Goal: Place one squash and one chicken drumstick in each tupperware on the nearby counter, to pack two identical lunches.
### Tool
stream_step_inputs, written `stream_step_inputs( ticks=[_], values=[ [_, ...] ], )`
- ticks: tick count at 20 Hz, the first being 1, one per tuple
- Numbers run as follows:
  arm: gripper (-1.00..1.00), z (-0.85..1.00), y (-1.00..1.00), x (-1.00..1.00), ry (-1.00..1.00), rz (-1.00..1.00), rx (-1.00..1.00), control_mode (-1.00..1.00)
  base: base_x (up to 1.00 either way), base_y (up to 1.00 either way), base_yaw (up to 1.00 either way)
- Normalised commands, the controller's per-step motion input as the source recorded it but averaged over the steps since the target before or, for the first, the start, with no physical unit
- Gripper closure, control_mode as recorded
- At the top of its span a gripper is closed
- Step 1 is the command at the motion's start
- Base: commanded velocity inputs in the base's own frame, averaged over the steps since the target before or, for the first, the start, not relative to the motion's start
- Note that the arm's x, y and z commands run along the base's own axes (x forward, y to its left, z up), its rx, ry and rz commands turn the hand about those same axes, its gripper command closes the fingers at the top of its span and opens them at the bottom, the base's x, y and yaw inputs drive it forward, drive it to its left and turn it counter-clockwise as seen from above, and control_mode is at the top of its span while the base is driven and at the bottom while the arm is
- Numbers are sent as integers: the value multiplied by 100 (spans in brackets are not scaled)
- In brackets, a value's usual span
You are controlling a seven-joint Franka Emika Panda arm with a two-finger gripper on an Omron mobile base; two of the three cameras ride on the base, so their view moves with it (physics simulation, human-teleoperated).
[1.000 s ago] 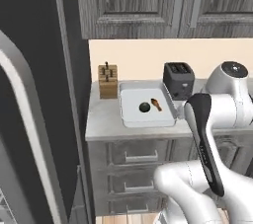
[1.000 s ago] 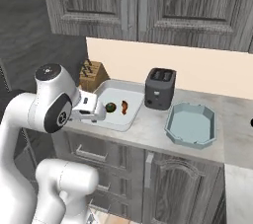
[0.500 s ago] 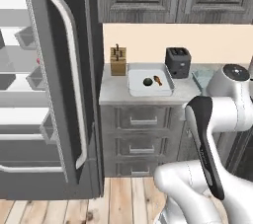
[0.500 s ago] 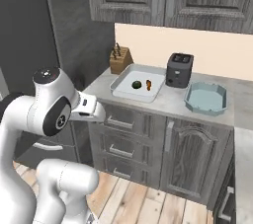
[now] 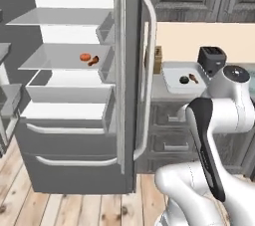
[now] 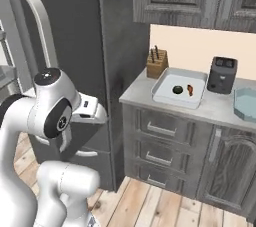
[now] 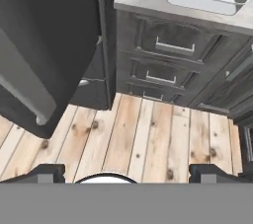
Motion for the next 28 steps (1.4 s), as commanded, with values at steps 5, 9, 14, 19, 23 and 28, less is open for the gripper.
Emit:
stream_step_inputs(
  ticks=[5,9,14,19,23,28],
  values=[
    [-100,0,0,0,0,0,0,100,-75,42,12],
    [-100,0,0,0,0,0,0,100,-32,62,8],
    [-100,0,0,0,0,0,0,100,16,92,5],
    [-100,0,0,0,0,0,0,100,22,93,2],
    [-100,0,0,0,0,0,0,100,27,72,0],
    [-100,0,0,0,0,0,0,100,20,9,-6]
  ],
)
